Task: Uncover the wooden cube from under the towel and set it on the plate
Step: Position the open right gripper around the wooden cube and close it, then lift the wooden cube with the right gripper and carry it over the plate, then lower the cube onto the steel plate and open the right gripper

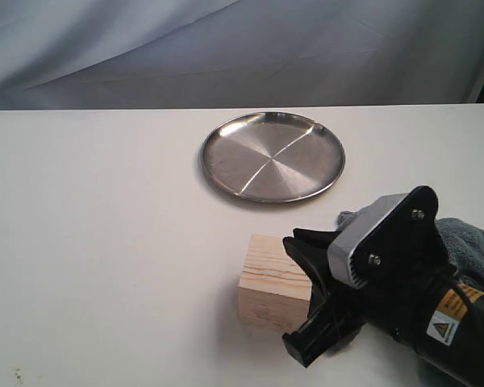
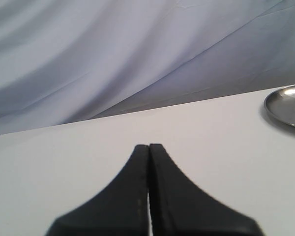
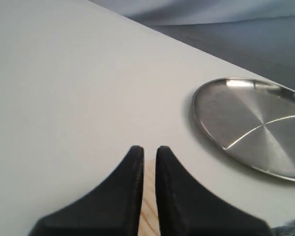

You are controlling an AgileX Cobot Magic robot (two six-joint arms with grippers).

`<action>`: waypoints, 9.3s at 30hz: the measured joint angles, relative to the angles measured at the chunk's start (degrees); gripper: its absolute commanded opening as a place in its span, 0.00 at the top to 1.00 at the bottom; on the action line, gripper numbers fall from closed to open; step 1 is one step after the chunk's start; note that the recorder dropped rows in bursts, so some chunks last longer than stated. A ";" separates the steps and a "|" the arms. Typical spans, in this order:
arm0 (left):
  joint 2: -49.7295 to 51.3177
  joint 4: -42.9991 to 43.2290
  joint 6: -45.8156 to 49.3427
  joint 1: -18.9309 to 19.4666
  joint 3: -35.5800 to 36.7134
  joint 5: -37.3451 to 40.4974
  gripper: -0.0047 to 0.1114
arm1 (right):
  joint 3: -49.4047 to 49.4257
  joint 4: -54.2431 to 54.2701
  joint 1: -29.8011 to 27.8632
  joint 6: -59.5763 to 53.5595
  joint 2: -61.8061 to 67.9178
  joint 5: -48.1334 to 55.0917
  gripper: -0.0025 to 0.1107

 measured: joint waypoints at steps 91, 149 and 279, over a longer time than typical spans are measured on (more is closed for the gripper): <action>0.00 0.00 0.00 0.00 0.00 0.00 0.96 | -33.84 4.19 -16.70 -36.07 8.46 57.09 0.05; 0.00 0.00 0.00 0.00 0.00 0.00 0.96 | -36.82 4.94 -18.34 -39.26 28.20 63.27 0.05; 0.00 0.00 0.00 0.00 0.00 0.00 0.96 | -75.93 21.45 -30.88 -28.77 60.70 30.11 0.05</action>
